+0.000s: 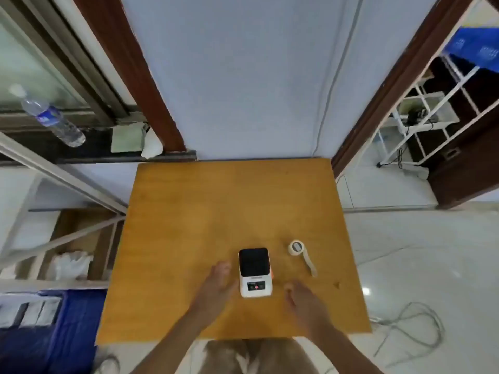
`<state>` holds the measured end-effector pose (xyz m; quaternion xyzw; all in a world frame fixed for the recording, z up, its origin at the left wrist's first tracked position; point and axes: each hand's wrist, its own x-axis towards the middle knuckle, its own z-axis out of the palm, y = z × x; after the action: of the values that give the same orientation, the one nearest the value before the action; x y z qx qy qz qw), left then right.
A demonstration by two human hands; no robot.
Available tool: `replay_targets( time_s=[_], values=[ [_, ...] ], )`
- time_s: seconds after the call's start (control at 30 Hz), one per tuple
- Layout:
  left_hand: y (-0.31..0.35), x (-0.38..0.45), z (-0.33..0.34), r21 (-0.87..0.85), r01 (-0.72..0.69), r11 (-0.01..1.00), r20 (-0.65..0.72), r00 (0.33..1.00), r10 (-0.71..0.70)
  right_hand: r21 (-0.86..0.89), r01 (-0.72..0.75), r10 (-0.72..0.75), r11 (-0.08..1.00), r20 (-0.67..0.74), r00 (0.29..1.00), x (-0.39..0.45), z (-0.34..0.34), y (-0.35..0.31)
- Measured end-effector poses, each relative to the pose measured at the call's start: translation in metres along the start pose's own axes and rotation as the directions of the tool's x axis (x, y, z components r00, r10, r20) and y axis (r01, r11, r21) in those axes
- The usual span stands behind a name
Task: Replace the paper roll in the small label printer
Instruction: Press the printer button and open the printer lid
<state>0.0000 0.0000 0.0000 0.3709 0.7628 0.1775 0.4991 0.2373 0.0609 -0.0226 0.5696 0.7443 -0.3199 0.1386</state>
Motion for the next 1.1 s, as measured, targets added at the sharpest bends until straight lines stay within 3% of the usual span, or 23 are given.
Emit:
replay_targets(
  time_s=[0.07, 0.13, 0.27, 0.4, 0.57, 0.8, 0.97, 1.1],
  values=[
    [-0.003, 0.024, 0.018, -0.078, -0.075, 0.994, -0.154, 0.986, 0.063, -0.040, 0.013, -0.018, 0.999, -0.133, 0.991, 0.018, 0.016, -0.007],
    [-0.006, 0.045, 0.030, -0.115, -0.177, 0.978, -0.279, 0.950, 0.139, 0.031, 0.094, -0.080, 0.995, -0.298, 0.951, 0.032, 0.032, -0.018],
    [-0.034, 0.063, 0.065, 0.096, -0.294, 0.951, -0.464, 0.832, 0.304, 0.072, 0.185, -0.125, 0.980, -0.498, 0.858, 0.051, 0.061, -0.010],
    [-0.044, 0.074, 0.073, 0.132, -0.351, 0.927, -0.539, 0.759, 0.365, 0.127, 0.263, -0.141, 0.956, -0.589, 0.796, 0.064, 0.067, -0.001],
    [-0.049, 0.074, 0.077, 0.220, -0.396, 0.891, -0.566, 0.693, 0.448, 0.061, 0.327, -0.205, 0.943, -0.666, 0.717, 0.063, 0.073, 0.004],
    [-0.059, 0.056, 0.101, 0.561, -0.280, 0.779, -0.516, 0.618, 0.593, -0.056, 0.321, -0.259, 0.945, -0.728, 0.635, 0.058, 0.083, 0.005],
    [-0.068, 0.046, 0.111, 0.580, -0.304, 0.756, -0.518, 0.578, 0.630, -0.162, 0.287, -0.300, 0.944, -0.783, 0.545, 0.050, 0.092, 0.009],
    [-0.065, 0.046, 0.104, 0.534, -0.323, 0.781, -0.478, 0.646, 0.594, -0.009, 0.316, -0.207, 0.949, -0.772, 0.601, 0.050, 0.079, 0.008]
  ],
)
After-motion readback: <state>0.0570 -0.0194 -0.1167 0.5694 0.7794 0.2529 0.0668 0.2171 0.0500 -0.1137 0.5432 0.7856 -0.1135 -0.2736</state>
